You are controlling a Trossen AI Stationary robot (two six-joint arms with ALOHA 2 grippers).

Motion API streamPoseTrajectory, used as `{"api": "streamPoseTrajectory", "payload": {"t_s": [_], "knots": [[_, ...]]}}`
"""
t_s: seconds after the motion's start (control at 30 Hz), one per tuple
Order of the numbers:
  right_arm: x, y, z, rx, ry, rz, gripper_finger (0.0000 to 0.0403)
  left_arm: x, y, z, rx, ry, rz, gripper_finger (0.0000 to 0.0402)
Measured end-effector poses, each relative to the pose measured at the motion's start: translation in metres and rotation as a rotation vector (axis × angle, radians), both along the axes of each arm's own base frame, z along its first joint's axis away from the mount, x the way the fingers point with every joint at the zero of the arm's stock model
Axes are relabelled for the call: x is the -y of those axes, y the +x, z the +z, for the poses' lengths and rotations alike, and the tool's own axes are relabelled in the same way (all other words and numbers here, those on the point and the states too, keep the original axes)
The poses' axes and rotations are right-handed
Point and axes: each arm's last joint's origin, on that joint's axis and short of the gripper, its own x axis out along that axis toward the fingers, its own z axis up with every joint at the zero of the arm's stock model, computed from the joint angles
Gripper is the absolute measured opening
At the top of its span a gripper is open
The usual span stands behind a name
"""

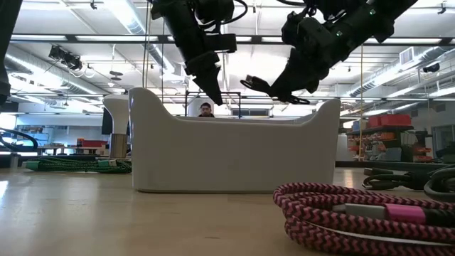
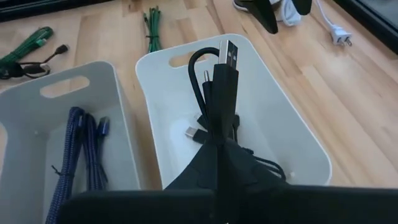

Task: Pick & Place USB Port
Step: Put the black charger cable into the white container

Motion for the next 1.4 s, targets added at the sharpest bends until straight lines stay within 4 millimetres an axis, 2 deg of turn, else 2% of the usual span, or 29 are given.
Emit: {"api": "streamPoseTrajectory", "payload": {"t_s": [0.23,0.4,0.67,0.87,1.2,1.4], "knots": [[0.000,0.002,0.003,0.037,0.004,0.003,0.0000,0.000,0.001,0.000,0.008,0.002,0.000,0.0131],[-0.001,0.009,0.007,0.124,0.016,0.036,0.0000,0.000,0.001,0.001,0.011,0.002,-0.001,0.0131],[0.001,0.031,-0.018,0.122,0.044,0.092,0.0000,0.000,0.001,0.001,0.013,0.004,-0.001,0.0131],[0.008,0.043,-0.026,0.099,0.041,0.109,0.0000,0.000,0.001,0.001,0.013,0.006,-0.001,0.0131],[0.012,0.042,-0.026,0.099,0.044,0.102,0.0010,-0.001,0.001,0.001,0.008,0.011,-0.005,0.0131],[0.012,0.042,-0.026,0.098,0.047,0.106,0.0046,-0.001,0.001,0.001,0.008,0.011,-0.007,0.0131]]}}
